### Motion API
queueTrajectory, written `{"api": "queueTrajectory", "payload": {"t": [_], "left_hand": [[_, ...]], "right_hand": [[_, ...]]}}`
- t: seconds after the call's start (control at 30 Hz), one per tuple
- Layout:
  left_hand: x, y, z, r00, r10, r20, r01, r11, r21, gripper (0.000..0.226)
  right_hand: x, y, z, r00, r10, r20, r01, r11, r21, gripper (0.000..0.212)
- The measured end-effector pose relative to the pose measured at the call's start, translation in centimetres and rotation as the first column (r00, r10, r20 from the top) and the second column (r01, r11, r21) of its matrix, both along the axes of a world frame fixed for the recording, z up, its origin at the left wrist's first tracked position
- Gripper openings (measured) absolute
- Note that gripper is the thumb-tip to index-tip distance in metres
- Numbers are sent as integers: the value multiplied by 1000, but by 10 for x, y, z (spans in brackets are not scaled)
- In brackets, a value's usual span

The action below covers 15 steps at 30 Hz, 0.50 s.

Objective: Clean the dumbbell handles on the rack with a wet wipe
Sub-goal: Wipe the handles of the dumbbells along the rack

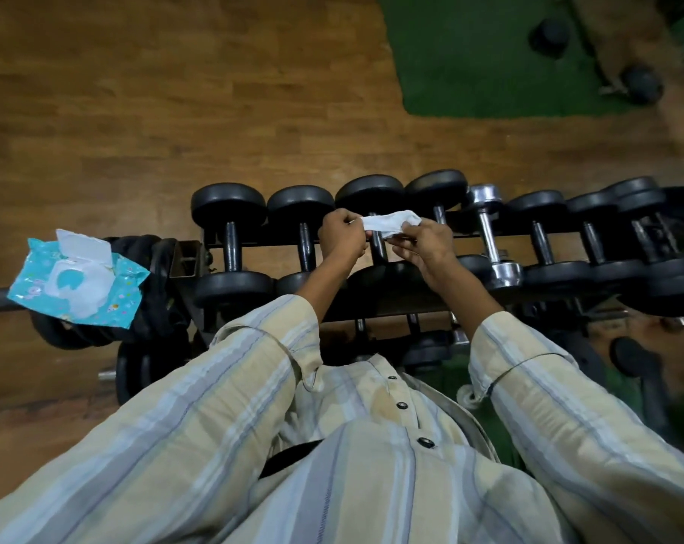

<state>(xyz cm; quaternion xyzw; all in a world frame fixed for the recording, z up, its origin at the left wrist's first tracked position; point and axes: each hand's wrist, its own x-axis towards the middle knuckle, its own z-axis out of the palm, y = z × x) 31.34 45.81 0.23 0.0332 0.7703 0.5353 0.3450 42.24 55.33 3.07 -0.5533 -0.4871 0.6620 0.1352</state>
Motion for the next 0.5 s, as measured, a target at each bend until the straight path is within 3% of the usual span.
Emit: {"api": "queueTrajectory", "payload": {"t": [0.27,0.4,0.5], "left_hand": [[17,13,6,998,5,69,-9,999,47,14],[24,25,6,998,36,44,-38,999,33,16],[31,37,6,995,97,21,-96,995,-16,2]], "right_hand": [[7,20,1,994,20,-111,-27,998,-59,29],[2,38,0,969,108,-222,-143,979,-147,15],[2,53,-1,963,187,-192,-211,971,-111,10]]}}
